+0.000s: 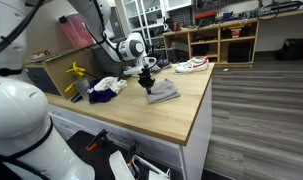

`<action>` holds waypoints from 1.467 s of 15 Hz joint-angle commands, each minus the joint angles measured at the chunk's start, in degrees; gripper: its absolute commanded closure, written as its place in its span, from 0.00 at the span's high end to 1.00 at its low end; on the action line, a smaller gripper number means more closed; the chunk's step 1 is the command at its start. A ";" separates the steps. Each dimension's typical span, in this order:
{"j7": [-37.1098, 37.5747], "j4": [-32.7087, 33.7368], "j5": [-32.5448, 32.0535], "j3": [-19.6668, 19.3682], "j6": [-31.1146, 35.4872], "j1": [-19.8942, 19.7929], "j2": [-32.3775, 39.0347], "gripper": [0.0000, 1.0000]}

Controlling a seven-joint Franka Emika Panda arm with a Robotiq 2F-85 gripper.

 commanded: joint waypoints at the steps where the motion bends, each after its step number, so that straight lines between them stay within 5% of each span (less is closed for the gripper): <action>1: 2.26 -5.56 0.22 -1.13 0.45 0.35 -3.34 0.00; 8: 4.79 -9.74 -5.76 -4.11 4.08 2.04 -3.58 0.00; 22: -5.36 -8.24 11.91 10.35 7.69 0.79 -2.05 0.00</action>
